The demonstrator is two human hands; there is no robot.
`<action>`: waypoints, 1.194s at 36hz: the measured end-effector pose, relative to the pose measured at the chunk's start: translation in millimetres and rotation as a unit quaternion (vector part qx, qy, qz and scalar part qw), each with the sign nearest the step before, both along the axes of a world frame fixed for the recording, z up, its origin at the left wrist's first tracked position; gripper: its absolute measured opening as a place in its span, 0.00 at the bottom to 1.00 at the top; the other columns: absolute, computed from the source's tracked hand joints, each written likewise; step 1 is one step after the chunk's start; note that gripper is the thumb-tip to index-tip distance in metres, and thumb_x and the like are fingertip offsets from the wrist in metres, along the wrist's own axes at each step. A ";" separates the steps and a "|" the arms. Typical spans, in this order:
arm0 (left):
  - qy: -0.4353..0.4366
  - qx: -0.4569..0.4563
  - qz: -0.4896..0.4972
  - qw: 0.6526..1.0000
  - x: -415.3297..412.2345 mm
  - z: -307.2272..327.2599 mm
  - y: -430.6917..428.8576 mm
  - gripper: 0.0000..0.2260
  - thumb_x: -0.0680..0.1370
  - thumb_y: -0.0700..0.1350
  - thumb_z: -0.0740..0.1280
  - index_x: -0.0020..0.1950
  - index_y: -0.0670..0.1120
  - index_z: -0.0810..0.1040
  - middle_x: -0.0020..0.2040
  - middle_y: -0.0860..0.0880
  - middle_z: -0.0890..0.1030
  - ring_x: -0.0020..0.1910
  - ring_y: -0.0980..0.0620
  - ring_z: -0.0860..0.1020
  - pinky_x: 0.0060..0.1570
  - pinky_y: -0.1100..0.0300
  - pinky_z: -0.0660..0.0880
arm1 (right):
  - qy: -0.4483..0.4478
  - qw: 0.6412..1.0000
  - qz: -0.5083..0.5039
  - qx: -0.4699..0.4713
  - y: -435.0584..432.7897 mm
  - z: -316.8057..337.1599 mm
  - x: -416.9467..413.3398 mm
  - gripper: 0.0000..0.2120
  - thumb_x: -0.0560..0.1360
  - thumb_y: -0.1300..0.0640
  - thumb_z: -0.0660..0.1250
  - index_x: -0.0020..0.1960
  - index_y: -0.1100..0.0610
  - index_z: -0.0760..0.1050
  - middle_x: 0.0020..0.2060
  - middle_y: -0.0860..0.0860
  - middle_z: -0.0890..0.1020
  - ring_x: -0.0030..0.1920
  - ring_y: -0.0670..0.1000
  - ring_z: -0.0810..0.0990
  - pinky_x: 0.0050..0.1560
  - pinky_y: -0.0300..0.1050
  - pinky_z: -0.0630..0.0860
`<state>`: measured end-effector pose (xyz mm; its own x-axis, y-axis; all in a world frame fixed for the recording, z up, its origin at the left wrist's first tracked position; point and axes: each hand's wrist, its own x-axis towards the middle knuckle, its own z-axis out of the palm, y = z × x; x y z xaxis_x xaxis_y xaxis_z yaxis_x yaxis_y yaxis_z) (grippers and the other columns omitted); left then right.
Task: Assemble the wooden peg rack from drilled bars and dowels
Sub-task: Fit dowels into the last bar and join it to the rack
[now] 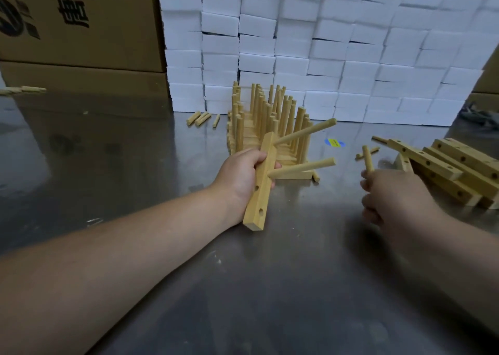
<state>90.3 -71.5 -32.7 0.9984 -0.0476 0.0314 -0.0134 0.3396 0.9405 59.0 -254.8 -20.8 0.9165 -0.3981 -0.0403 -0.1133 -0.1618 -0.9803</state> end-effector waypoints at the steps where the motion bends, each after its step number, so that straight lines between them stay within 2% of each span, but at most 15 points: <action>1: 0.003 -0.008 0.005 1.000 0.1 -0.1 0.1 0.12 0.79 0.38 0.56 0.41 0.39 0.75 0.29 0.46 0.77 0.21 0.52 0.70 0.21 0.67 0.67 | 0.003 1.000 0.017 0.022 0.1 -1.4 -7.4 0.08 0.77 0.62 0.56 0.48 0.62 0.74 0.31 0.53 0.69 0.25 0.48 0.67 0.22 0.39 0.64; 4: 0.006 0.000 0.027 1.000 0.1 -1.3 1.0 0.13 0.78 0.39 0.56 0.39 0.40 0.77 0.25 0.48 0.76 0.20 0.53 0.71 0.21 0.66 0.68 | -0.054 0.994 -0.016 0.096 11.7 -1.6 -22.6 0.11 0.78 0.62 0.55 0.39 0.54 0.70 0.33 0.50 0.72 0.25 0.48 0.64 0.25 0.42 0.61; 8: 0.007 0.006 0.040 0.999 0.1 -2.6 2.8 0.15 0.78 0.40 0.56 0.34 0.43 0.76 0.23 0.49 0.75 0.21 0.52 0.72 0.22 0.64 0.69 | -0.214 0.976 0.034 0.014 24.9 -3.3 -40.2 0.09 0.72 0.52 0.57 0.41 0.43 0.75 0.32 0.46 0.73 0.32 0.47 0.67 0.36 0.47 0.64; 11: 0.016 0.004 0.048 0.999 0.0 -2.8 3.3 0.15 0.78 0.40 0.56 0.34 0.43 0.75 0.23 0.49 0.74 0.21 0.52 0.72 0.23 0.63 0.69 | -0.300 0.947 0.116 -0.024 23.3 -4.7 -49.9 0.10 0.69 0.50 0.60 0.42 0.37 0.78 0.27 0.44 0.73 0.27 0.41 0.67 0.28 0.37 0.67; 14: 0.019 0.002 0.054 0.998 0.1 -2.4 2.9 0.13 0.78 0.40 0.56 0.36 0.42 0.75 0.25 0.47 0.74 0.22 0.52 0.72 0.23 0.64 0.69 | -0.382 0.888 0.188 -0.176 22.3 -6.2 -58.2 0.14 0.70 0.50 0.61 0.49 0.33 0.78 0.31 0.43 0.78 0.28 0.40 0.71 0.29 0.28 0.67; 16: 0.016 0.001 0.058 0.998 -0.7 -1.4 2.7 0.13 0.78 0.40 0.57 0.37 0.41 0.75 0.24 0.47 0.75 0.21 0.52 0.72 0.21 0.65 0.69 | -0.374 0.860 0.226 -0.263 22.1 -9.5 -59.5 0.14 0.71 0.53 0.64 0.51 0.38 0.80 0.32 0.37 0.79 0.29 0.37 0.74 0.31 0.23 0.65; 18: 0.009 -0.002 0.053 0.999 -1.1 -0.6 2.6 0.12 0.79 0.40 0.58 0.38 0.41 0.76 0.22 0.50 0.76 0.20 0.54 0.73 0.21 0.66 0.70 | -0.317 0.874 0.237 -0.282 22.8 -9.1 -57.7 0.11 0.72 0.55 0.66 0.48 0.39 0.80 0.30 0.32 0.79 0.29 0.35 0.75 0.31 0.22 0.65; 23: -0.005 0.008 0.023 1.000 -0.1 -0.9 3.1 0.12 0.80 0.41 0.59 0.40 0.42 0.77 0.25 0.51 0.77 0.22 0.56 0.73 0.25 0.67 0.72 | -0.218 0.912 0.233 -0.259 16.5 -9.5 -47.9 0.13 0.71 0.59 0.65 0.43 0.40 0.77 0.20 0.37 0.73 0.20 0.40 0.70 0.23 0.26 0.62; 26: -0.010 0.015 0.017 1.000 1.0 -1.2 3.0 0.11 0.80 0.42 0.59 0.43 0.41 0.77 0.26 0.51 0.78 0.22 0.56 0.73 0.26 0.67 0.72 | -0.214 0.910 0.241 -0.262 14.3 -6.8 -47.5 0.11 0.70 0.56 0.65 0.41 0.39 0.76 0.22 0.41 0.75 0.22 0.40 0.70 0.24 0.27 0.63; 28: -0.017 0.021 0.011 1.000 0.8 -1.2 2.8 0.10 0.80 0.42 0.58 0.44 0.41 0.77 0.26 0.51 0.77 0.23 0.56 0.72 0.25 0.67 0.71 | -0.222 0.903 0.251 -0.269 15.0 -7.2 -48.0 0.09 0.69 0.53 0.66 0.40 0.37 0.76 0.29 0.43 0.79 0.25 0.40 0.72 0.26 0.28 0.66; 30: -0.026 0.022 0.005 0.999 0.1 -1.1 2.8 0.10 0.80 0.42 0.58 0.45 0.41 0.76 0.28 0.51 0.77 0.23 0.56 0.72 0.24 0.67 0.70 | -0.233 0.896 0.257 -0.276 15.7 -7.9 -46.9 0.09 0.68 0.51 0.66 0.41 0.35 0.74 0.33 0.39 0.80 0.29 0.39 0.74 0.30 0.28 0.68; 34: -0.037 0.020 0.010 0.999 -0.7 -1.0 2.6 0.11 0.80 0.41 0.57 0.44 0.42 0.76 0.31 0.48 0.77 0.24 0.54 0.72 0.25 0.65 0.70 | -0.230 0.890 0.270 -0.285 17.4 -10.8 -43.8 0.12 0.69 0.52 0.67 0.41 0.32 0.76 0.34 0.26 0.78 0.35 0.31 0.77 0.36 0.22 0.68; 36: -0.040 0.012 0.011 0.999 -1.7 -0.7 1.0 0.11 0.80 0.40 0.56 0.43 0.43 0.76 0.30 0.48 0.77 0.24 0.54 0.72 0.25 0.65 0.70 | -0.227 0.889 0.268 -0.293 19.4 -12.5 -41.7 0.12 0.67 0.48 0.65 0.42 0.29 0.75 0.36 0.25 0.78 0.39 0.31 0.77 0.39 0.24 0.71; 38: -0.041 0.001 0.012 0.999 -2.3 -0.6 -0.4 0.11 0.80 0.39 0.56 0.43 0.42 0.76 0.28 0.48 0.76 0.24 0.53 0.71 0.25 0.65 0.70 | -0.228 0.883 0.259 -0.317 22.1 -14.4 -40.1 0.15 0.67 0.46 0.64 0.44 0.24 0.67 0.35 0.23 0.76 0.42 0.29 0.77 0.40 0.24 0.71; 43: -0.037 -0.019 0.012 0.999 -3.2 -0.6 -1.4 0.10 0.80 0.39 0.56 0.46 0.42 0.76 0.27 0.48 0.76 0.22 0.54 0.72 0.24 0.66 0.69 | -0.216 0.875 0.277 -0.332 23.9 -16.8 -38.3 0.10 0.65 0.43 0.61 0.44 0.29 0.71 0.36 0.24 0.77 0.42 0.31 0.76 0.42 0.33 0.73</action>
<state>87.1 -73.0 -33.3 0.9941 -0.0218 0.1062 -0.0904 0.3735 0.9232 20.7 -230.8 -37.6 0.8486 0.3082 0.4301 0.5214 -0.6251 -0.5808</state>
